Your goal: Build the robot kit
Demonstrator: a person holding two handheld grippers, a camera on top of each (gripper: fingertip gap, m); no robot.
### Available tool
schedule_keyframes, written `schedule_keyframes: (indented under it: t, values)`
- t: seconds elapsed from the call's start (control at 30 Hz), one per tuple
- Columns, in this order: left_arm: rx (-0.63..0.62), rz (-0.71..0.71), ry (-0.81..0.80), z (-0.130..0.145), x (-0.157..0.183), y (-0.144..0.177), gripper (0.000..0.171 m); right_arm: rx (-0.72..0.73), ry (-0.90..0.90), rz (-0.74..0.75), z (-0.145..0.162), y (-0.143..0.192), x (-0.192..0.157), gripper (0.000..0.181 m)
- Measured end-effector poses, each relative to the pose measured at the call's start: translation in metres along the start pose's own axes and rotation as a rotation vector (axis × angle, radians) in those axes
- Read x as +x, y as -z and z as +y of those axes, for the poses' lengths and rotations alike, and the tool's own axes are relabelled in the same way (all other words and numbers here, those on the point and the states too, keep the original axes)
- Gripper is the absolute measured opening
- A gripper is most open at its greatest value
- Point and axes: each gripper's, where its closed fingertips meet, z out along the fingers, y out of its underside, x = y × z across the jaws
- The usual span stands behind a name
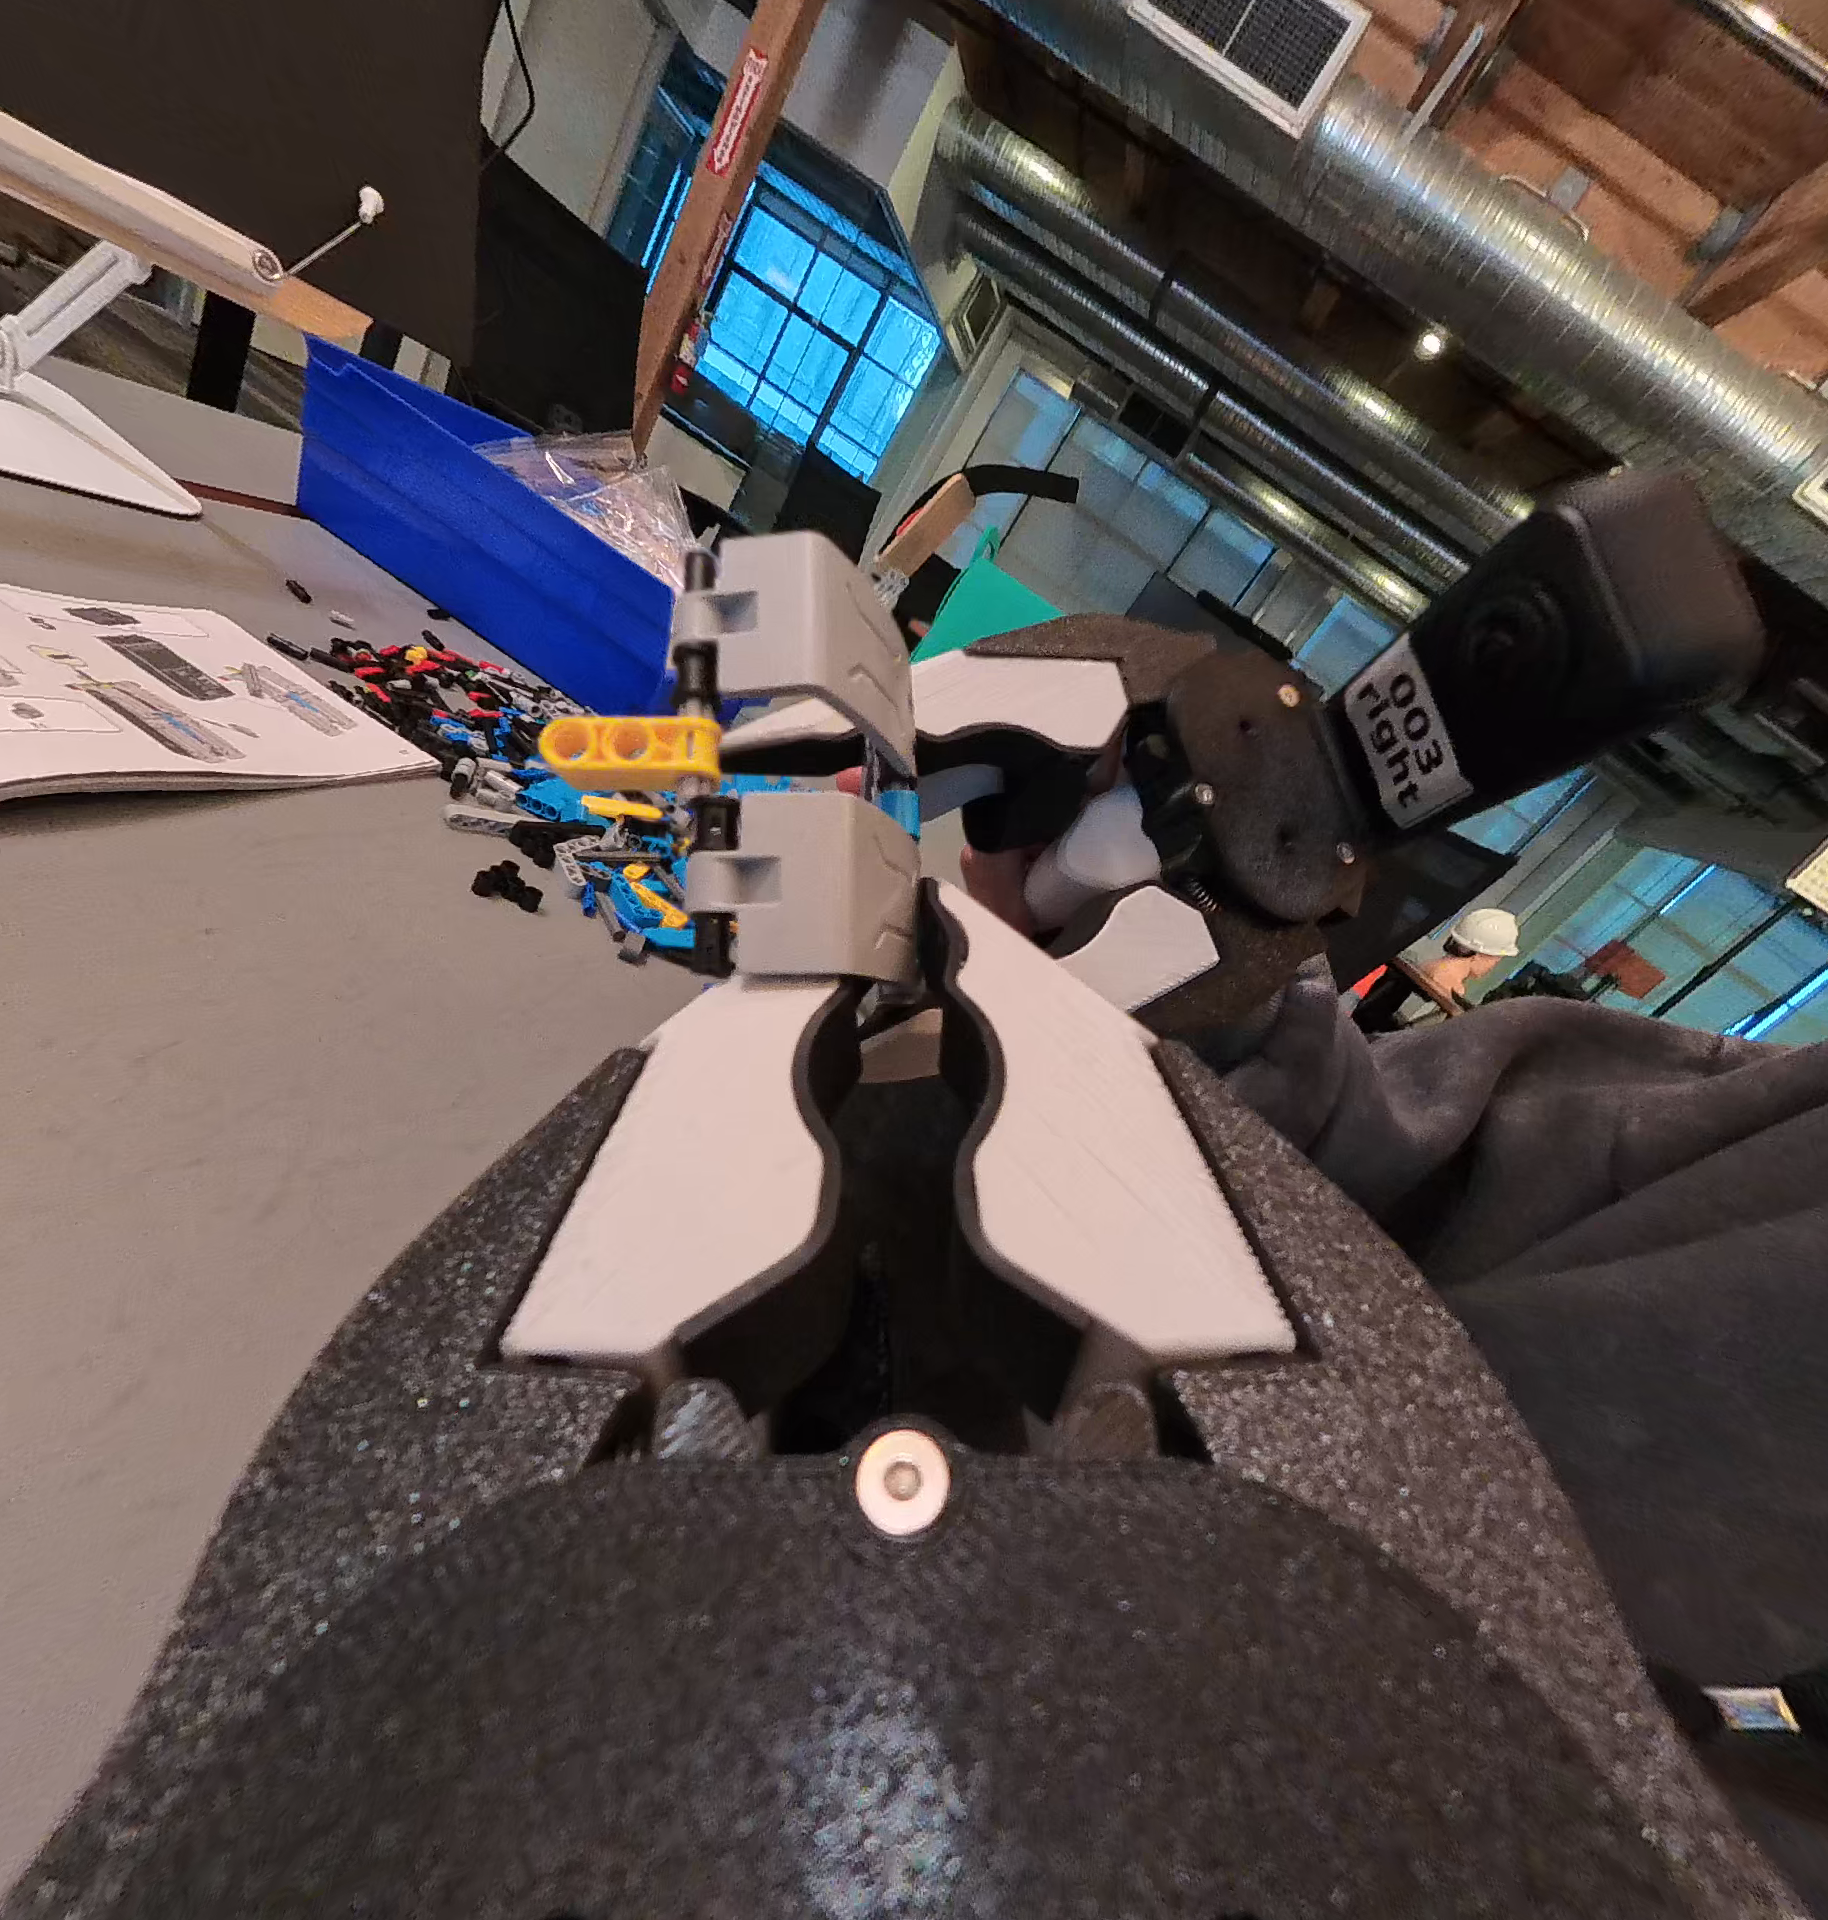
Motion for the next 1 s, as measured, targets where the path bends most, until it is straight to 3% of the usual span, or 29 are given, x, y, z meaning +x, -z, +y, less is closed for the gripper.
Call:
schedule_keyframes:
  t: [0.2, 0.33, 0.4, 0.47, 0.63, 0.77, 1.0]
  values:
    - [0.009, -0.051, 0.009, -0.004, -0.009, 0.001, 0.006, 0.006, -0.080, 0.014, 0.000, -0.008, 0.004, 0.068]
    - [0.071, 0.007, 0.100, -0.011, -0.009, 0.007, 0.015, 0.002, -0.016, 0.053, 0.004, -0.001, 0.013, 0.066]
    - [0.086, 0.077, 0.126, -0.012, 0.000, 0.007, 0.007, 0.045, 0.005, 0.052, 0.000, 0.003, 0.014, 0.066]
    - [0.105, 0.026, 0.094, -0.013, -0.002, 0.005, 0.006, 0.044, -0.008, 0.070, 0.002, 0.002, 0.016, 0.067]
    - [0.093, 0.028, 0.119, -0.008, -0.002, 0.002, 0.005, 0.077, -0.041, 0.075, -0.012, 0.001, 0.010, 0.093]
    - [0.050, 0.001, 0.068, 0.003, 0.002, -0.005, 0.005, 0.026, -0.070, 0.108, -0.007, -0.005, 0.013, 0.075]
    - [0.040, 0.031, 0.092, 0.006, 0.002, -0.005, 0.004, 0.033, -0.081, 0.080, -0.005, -0.006, 0.009, 0.071]
